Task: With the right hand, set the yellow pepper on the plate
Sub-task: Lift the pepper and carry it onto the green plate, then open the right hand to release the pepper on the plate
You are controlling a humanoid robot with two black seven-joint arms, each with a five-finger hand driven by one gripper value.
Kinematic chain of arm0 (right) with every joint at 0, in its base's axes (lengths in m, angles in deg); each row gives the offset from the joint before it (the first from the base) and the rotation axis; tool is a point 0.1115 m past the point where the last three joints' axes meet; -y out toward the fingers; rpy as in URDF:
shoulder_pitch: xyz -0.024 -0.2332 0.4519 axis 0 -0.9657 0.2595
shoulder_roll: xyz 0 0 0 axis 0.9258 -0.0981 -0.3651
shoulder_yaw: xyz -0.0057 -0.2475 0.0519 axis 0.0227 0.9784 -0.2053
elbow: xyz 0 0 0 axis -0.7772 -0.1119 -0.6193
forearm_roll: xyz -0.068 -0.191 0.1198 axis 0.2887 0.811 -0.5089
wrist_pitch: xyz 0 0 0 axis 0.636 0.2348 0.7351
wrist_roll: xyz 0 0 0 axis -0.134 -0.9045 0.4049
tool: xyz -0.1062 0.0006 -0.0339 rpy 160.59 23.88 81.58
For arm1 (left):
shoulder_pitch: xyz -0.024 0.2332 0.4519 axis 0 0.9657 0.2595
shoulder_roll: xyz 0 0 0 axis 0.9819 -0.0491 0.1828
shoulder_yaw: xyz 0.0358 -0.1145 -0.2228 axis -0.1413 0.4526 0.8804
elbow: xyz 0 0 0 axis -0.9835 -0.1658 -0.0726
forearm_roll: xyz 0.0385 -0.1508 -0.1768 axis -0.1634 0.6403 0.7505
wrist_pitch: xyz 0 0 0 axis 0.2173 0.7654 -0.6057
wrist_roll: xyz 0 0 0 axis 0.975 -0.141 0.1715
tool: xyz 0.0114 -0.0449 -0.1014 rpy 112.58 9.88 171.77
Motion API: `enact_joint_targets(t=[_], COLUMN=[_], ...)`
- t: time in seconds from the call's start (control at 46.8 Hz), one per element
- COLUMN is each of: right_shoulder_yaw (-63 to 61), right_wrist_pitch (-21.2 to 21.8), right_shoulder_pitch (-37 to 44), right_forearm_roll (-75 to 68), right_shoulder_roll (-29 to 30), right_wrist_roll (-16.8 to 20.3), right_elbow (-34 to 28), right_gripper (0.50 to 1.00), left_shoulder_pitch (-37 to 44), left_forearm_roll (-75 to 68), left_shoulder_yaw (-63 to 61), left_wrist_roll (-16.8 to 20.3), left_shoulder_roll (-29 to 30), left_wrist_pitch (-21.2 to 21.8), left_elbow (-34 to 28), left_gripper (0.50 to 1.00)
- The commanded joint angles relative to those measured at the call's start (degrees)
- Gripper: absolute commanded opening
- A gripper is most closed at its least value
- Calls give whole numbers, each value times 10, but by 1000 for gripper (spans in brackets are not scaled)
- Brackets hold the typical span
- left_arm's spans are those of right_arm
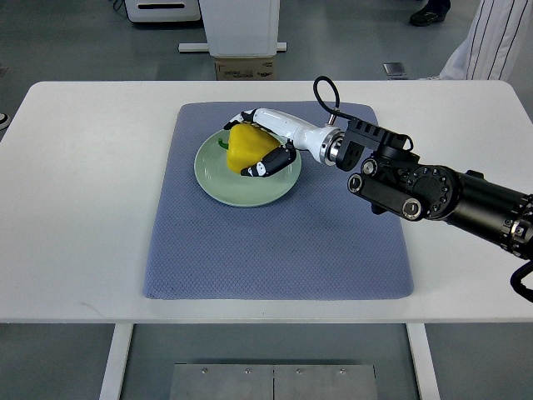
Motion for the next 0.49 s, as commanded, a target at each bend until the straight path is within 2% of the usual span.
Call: enact_joint_targets(t=[0.0, 0.321, 0.385, 0.449, 0.47], right_shoulder_yaw=[9, 17, 15, 14, 14], right_wrist_pitch=[0, -1, -3, -14, -18], right_shoulder_pitch=[-1, -7, -7, -8, -9], right_forearm_roll=[0, -1, -1, -8, -12], right_shoulder_roll=[0, 0, 0, 0, 0], right_wrist_roll=[0, 2, 3, 3, 3], right_elbow=[-2, -4, -3, -3, -3], right_gripper=[500, 500, 637, 690, 725], left_shoulder_pitch=[-1, 0, -1, 0, -1], left_forearm_roll=[0, 0, 0, -1, 0], left_shoulder_yaw=[0, 0, 0, 0, 0], left_wrist_roll=[0, 0, 0, 0, 0], left_shoulder_roll=[0, 0, 0, 0, 0], left_wrist_pitch=[0, 0, 0, 0, 0], left_elbow=[1, 1, 1, 0, 1], left_gripper=[1000, 1000, 1000, 1000, 1000])
